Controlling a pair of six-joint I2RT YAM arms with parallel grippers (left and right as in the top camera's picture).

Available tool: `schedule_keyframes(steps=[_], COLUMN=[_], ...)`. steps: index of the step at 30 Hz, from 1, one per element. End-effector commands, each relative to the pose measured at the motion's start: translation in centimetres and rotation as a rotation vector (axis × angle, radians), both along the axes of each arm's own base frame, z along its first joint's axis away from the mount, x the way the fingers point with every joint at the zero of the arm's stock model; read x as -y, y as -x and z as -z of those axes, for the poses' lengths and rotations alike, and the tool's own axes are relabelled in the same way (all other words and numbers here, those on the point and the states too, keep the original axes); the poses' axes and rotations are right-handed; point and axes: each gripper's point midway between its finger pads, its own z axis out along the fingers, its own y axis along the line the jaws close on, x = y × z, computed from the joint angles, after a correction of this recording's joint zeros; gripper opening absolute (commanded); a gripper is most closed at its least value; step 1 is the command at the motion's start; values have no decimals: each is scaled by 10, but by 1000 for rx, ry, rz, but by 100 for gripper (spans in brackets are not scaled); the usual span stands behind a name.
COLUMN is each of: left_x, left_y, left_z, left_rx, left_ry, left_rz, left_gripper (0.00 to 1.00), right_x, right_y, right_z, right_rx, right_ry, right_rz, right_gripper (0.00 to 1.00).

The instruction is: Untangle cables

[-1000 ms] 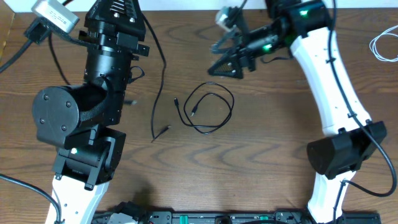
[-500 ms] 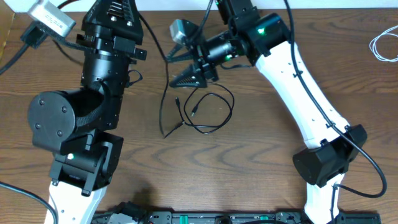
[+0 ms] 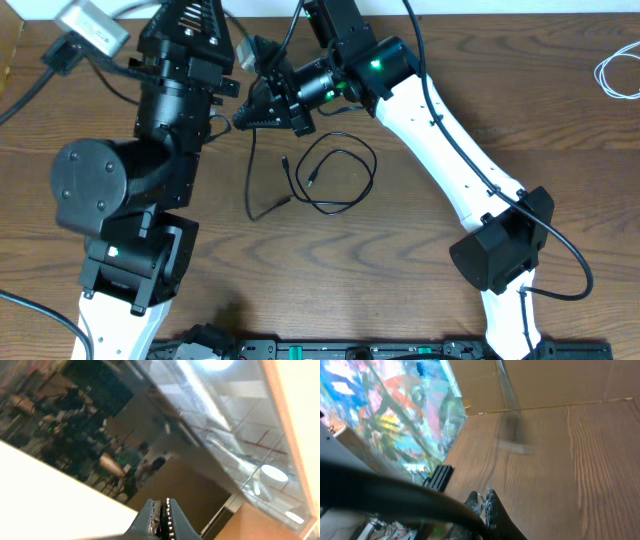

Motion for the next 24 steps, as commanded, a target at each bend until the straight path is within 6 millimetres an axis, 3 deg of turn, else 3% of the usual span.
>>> schedule_keyframes(steps=[1, 6, 9, 13, 19, 24], left_x=[-6, 0, -2, -12, -14, -14], left_y=[5, -10, -13, -12, -10, -9], left_z=[-2, 59, 96, 131, 155, 165], left_rx=[-22, -247, -373, -508, -597, -635], left_ry=[-3, -151, -260, -321, -356, -372], left_rz=[-14, -34, -57, -103, -100, -98], left_gripper=[7, 8, 8, 17, 44, 64], right_x=[7, 30, 58, 101, 174, 240], right_y=[-11, -55, -82, -108, -123, -117], right_z=[-3, 9, 16, 14, -40, -100], right_rx=[-111, -275, -322, -299, -215, -181], right_ry=[33, 151, 214, 285, 259, 161], right_rz=[55, 293, 447, 650, 914, 1114], right_gripper=[1, 1, 1, 1, 1, 1])
